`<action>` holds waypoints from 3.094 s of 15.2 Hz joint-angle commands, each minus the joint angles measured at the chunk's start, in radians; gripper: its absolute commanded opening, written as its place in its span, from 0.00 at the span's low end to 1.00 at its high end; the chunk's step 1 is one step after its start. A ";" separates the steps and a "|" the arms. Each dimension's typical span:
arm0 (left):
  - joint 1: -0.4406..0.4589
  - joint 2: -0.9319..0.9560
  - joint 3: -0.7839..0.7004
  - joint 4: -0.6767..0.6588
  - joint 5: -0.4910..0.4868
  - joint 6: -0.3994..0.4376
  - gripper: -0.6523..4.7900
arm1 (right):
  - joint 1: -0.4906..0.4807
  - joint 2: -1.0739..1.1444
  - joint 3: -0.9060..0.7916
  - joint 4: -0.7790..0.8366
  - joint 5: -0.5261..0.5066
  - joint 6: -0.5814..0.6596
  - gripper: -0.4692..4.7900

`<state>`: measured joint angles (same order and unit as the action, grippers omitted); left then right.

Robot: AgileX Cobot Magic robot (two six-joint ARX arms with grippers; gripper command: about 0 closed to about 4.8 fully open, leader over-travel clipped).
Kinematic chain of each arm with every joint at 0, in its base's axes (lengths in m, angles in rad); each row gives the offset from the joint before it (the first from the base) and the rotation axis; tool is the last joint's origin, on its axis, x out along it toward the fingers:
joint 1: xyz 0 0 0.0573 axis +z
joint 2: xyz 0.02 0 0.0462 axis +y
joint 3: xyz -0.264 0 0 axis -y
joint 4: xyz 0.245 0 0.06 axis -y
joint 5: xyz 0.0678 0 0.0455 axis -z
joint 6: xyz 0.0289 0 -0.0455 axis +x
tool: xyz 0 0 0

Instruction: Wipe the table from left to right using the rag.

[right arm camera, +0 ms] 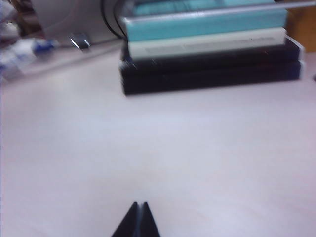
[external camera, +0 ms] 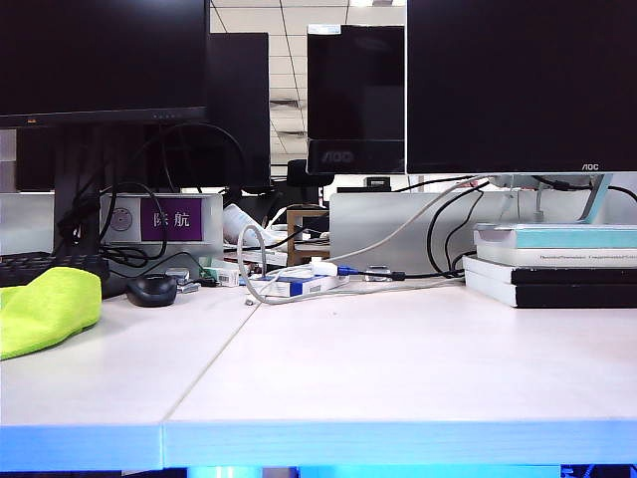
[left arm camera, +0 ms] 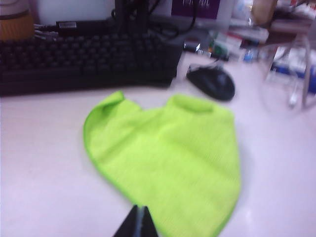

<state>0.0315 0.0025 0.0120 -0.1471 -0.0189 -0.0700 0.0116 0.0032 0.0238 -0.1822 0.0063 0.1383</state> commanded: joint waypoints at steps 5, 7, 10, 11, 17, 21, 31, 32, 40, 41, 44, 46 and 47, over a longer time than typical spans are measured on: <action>0.000 0.143 0.299 0.039 -0.161 -0.060 0.11 | 0.001 0.039 0.315 0.014 0.025 0.134 0.08; 0.000 0.294 0.433 0.051 -0.164 -0.052 0.11 | 0.001 0.144 0.463 -0.005 0.021 0.101 0.08; -0.001 0.551 0.667 0.025 -0.129 -0.014 0.11 | 0.001 0.394 0.735 -0.008 -0.110 0.056 0.08; -0.001 0.605 0.724 0.004 -0.129 -0.014 0.11 | 0.001 0.455 0.803 -0.016 -0.157 0.045 0.08; -0.002 1.033 1.144 -0.367 0.089 -0.013 0.11 | 0.052 0.923 1.394 -0.241 -0.578 0.026 0.08; -0.013 1.158 1.154 -0.404 0.136 -0.013 0.11 | 0.366 0.991 1.403 -0.336 -0.425 -0.091 0.08; -0.088 1.412 1.154 -0.458 0.126 0.039 0.42 | 0.932 1.172 1.403 -0.393 -0.137 -0.221 0.08; -0.088 1.443 1.154 -0.461 0.124 0.039 0.53 | 0.946 1.178 1.403 -0.381 -0.138 -0.220 0.08; -0.088 1.653 1.154 -0.409 0.083 0.045 0.54 | 0.948 1.178 1.403 -0.378 -0.137 -0.217 0.08; -0.088 1.668 1.154 -0.397 0.081 0.044 0.54 | 0.948 1.178 1.403 -0.378 -0.137 -0.217 0.08; -0.089 1.718 1.154 -0.365 0.039 0.044 0.54 | 0.948 1.178 1.403 -0.378 -0.137 -0.216 0.08; -0.088 1.745 1.154 -0.352 0.038 0.044 0.53 | 0.948 1.178 1.403 -0.378 -0.135 -0.216 0.08; -0.089 1.758 1.152 -0.352 0.037 0.045 0.53 | 0.948 1.178 1.403 -0.378 -0.135 -0.216 0.08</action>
<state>-0.0566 1.7576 1.1629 -0.5049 0.0231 -0.0299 0.9581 1.1835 1.4227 -0.5747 -0.1299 -0.0792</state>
